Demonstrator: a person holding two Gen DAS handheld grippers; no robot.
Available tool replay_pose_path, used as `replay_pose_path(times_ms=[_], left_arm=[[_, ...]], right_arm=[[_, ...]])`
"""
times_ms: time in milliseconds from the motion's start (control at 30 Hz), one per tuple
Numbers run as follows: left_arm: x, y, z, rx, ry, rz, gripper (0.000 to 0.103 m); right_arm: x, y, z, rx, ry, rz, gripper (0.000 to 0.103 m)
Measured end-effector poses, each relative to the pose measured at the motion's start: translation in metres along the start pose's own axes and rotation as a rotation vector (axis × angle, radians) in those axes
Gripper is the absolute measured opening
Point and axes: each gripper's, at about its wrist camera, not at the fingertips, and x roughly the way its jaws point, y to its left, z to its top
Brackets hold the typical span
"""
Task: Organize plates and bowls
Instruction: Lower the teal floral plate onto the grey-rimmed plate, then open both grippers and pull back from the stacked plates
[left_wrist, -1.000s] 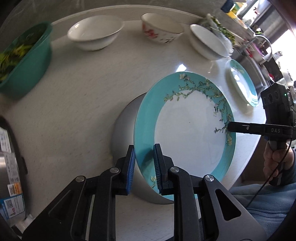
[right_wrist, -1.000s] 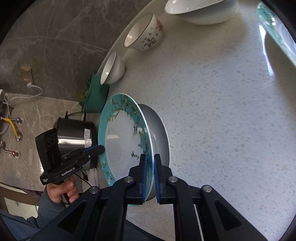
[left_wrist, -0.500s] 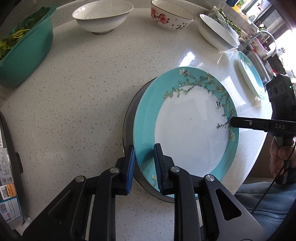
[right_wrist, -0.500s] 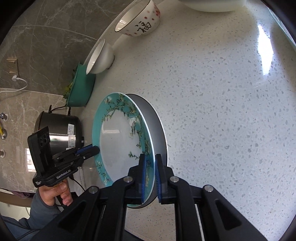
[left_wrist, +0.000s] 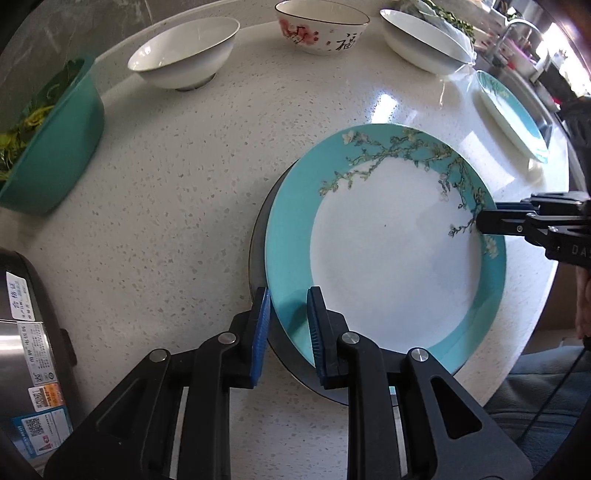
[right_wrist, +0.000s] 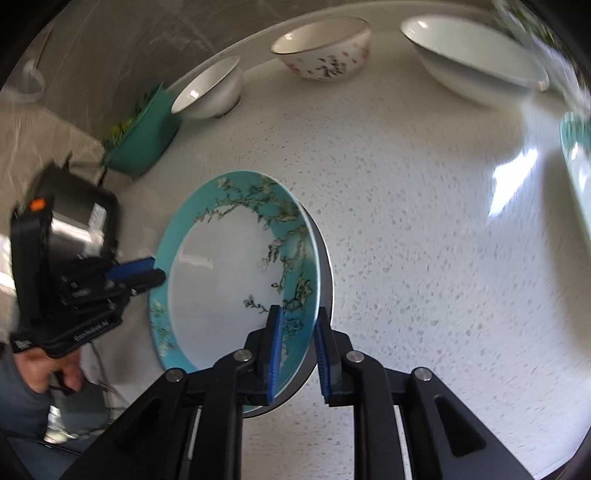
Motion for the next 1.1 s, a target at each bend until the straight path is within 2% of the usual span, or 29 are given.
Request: replay_pose_path(times_ms=[333,500,667,833,1000,1067,1100], left_arm=[[0.000,-0.005,-0.007,0.003,-0.030,0.009,0.019],[-0.003,0.001,-0.011,-0.015,-0.051,-0.014,0.019],[-0.004,0.011,-0.015,-0.049,-0.079,-0.069,0.019],[-0.005,0.016,-0.017,-0.064,-0.104,-0.092,0.019],[-0.005,0.022,-0.019,-0.088,-0.122,-0.117,0.020],[-0.007,0.025,-0.020,-0.101,-0.131,-0.117,0.036],[-0.009,0.027,-0.021,-0.108,-0.140,-0.122,0.062]], right_arm=[[0.000,0.022,-0.008,-0.142,-0.055,-0.148,0.029],[0.001,0.028,-0.012,-0.203,-0.095,-0.217,0.031],[0.002,0.028,-0.016,-0.210,-0.124,-0.247,0.032],[0.004,0.032,-0.019,-0.218,-0.151,-0.270,0.033],[0.008,0.038,-0.021,-0.231,-0.164,-0.288,0.042],[0.009,0.037,-0.021,-0.218,-0.159,-0.286,0.045],[0.009,0.036,-0.022,-0.208,-0.154,-0.284,0.047]])
